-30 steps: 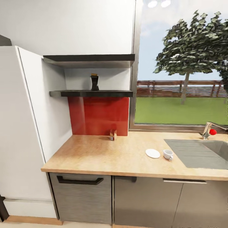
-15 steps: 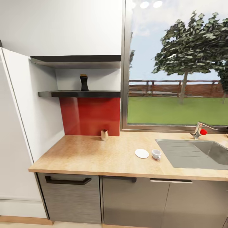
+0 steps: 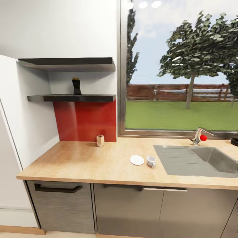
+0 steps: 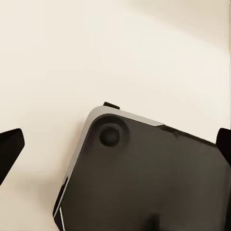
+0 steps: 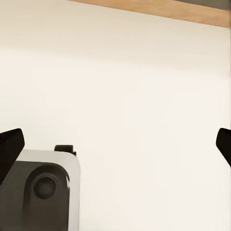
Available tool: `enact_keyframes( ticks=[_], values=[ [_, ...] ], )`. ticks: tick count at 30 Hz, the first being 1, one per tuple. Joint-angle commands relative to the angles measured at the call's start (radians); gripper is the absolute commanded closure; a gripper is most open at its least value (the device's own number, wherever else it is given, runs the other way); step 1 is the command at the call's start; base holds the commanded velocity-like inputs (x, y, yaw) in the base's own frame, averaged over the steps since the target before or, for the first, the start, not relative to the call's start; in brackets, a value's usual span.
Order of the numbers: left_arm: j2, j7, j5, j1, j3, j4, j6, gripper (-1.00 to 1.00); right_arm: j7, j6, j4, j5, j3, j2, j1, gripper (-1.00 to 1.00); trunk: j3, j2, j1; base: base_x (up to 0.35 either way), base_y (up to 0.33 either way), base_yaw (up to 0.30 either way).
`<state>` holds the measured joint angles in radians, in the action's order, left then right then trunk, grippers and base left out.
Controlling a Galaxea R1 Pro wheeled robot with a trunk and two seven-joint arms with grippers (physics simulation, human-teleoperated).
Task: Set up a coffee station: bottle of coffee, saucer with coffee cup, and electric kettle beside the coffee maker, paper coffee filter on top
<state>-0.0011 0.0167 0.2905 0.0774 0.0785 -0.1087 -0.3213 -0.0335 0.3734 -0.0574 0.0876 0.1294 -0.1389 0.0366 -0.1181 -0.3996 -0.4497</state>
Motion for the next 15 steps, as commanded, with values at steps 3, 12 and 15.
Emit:
enact_keyframes(
  ticks=[3, 12, 15],
  values=[
    [0.0, 0.002, -0.002, 0.001, 0.007, -0.002, -0.001, -1.0, -0.002, 0.002, 0.001, 0.009, 0.008, 0.0, 0.0, -1.0, 0.0, 0.0, 0.0, 0.0, -0.31, 0.0],
    [0.0, 0.002, -0.002, 0.001, 0.007, -0.002, 0.0, -1.0, -0.002, 0.002, 0.001, 0.01, 0.007, -0.001, 0.0, -1.0, 0.0, 0.0, 0.0, 0.0, -0.31, 0.0],
    [0.0, 0.002, -0.002, 0.001, 0.007, -0.002, 0.0, -1.0, -0.002, 0.002, 0.001, 0.01, 0.007, -0.002, 0.0, -1.0, 0.0, 0.0, 0.0, 0.0, -0.31, 0.0]
  ],
)
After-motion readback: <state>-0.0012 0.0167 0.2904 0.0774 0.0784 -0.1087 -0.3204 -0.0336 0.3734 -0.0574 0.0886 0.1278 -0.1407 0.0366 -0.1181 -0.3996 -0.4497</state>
